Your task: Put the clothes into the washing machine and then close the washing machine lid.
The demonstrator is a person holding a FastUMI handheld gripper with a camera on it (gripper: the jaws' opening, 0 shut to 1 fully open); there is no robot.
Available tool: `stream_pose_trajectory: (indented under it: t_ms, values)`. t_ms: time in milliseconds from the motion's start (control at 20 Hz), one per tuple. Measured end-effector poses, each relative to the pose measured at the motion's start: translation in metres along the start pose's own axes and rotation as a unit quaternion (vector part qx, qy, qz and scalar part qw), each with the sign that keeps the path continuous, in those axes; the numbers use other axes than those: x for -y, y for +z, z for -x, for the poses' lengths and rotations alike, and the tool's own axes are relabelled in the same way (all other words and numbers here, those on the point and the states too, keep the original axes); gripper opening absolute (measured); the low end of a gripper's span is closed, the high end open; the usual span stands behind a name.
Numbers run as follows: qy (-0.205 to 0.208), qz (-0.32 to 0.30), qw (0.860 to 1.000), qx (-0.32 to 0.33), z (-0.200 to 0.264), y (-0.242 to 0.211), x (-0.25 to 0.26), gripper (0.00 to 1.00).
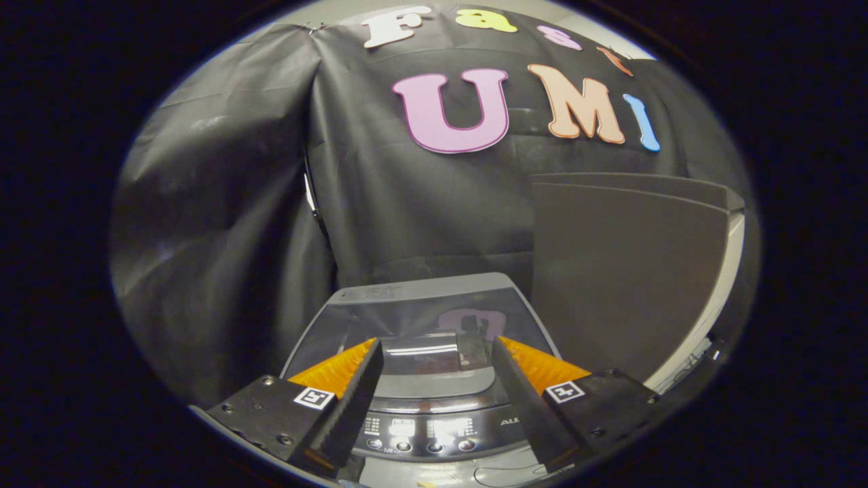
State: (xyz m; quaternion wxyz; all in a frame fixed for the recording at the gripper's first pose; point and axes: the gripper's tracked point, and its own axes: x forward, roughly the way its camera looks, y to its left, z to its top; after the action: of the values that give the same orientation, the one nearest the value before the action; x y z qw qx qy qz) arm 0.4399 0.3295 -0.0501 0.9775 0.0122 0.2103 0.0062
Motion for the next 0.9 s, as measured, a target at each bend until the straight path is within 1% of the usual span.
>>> stream_pose_trajectory:
  t_ms: [200, 400, 700, 900]
  values:
    - [0.01, 0.007, 1.0, 0.026, 0.026, 0.024, -0.006, 0.97]
    - [0.005, 0.001, 0.999, 0.051, 0.052, 0.048, -0.008, 0.97]
    - [-0.007, 0.018, 0.996, 0.089, 0.096, 0.078, -0.008, 0.97]
    - [-0.011, 0.037, 0.99, 0.135, 0.131, 0.105, -0.007, 0.97]
